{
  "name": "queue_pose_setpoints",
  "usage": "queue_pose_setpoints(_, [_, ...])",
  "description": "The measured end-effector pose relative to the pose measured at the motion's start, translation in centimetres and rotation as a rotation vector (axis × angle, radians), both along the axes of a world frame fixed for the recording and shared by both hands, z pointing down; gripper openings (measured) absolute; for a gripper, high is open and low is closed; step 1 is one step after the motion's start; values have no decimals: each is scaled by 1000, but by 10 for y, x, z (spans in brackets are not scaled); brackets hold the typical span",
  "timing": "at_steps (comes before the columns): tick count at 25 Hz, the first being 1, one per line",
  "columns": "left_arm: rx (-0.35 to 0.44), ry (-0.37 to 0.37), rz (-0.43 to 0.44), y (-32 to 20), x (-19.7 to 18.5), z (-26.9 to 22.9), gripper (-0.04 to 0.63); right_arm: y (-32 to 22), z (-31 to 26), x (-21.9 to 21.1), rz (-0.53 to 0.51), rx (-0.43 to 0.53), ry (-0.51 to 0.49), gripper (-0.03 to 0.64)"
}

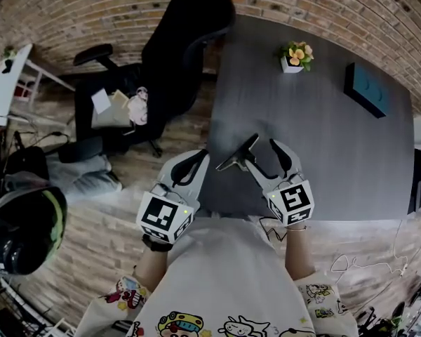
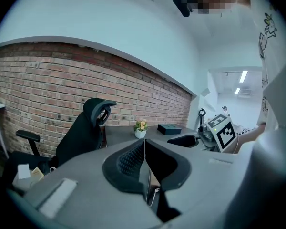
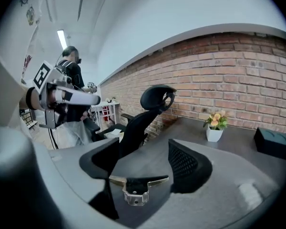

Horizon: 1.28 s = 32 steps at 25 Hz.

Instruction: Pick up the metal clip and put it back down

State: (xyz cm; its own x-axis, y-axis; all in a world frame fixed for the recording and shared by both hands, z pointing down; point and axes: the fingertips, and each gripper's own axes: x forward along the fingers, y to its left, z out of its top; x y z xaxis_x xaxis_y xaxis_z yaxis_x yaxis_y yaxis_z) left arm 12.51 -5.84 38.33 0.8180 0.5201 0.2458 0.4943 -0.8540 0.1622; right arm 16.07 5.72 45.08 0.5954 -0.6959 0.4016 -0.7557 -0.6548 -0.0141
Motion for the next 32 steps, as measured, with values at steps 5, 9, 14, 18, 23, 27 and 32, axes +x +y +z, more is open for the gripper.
queue_pose_setpoints(5, [-2,51,4,5,2,-15,21,6,-41,-2,10,81,70,293])
queue_pose_setpoints(9, [-4,79,0,9,1,-22,21,18,-58,-6,23,154,66,247])
queue_pose_setpoints(14, [-2,100,-11,9,-6,-31,11,27,-79,-17,34,220,81,215])
queue_pose_setpoints(18, [0,113,-16,12,-11,-35,8,35,-93,-24,37,259,109,148])
queue_pose_setpoints(23, [-3,120,-11,18,-15,-36,8,45,-99,-30,56,295,110,57])
queue_pose_setpoints(27, [-3,114,-8,21,-16,-36,9,50,-98,-31,72,301,111,2])
queue_pose_setpoints(32, [-1,112,-14,18,-19,-32,9,50,-94,-33,78,303,129,0])
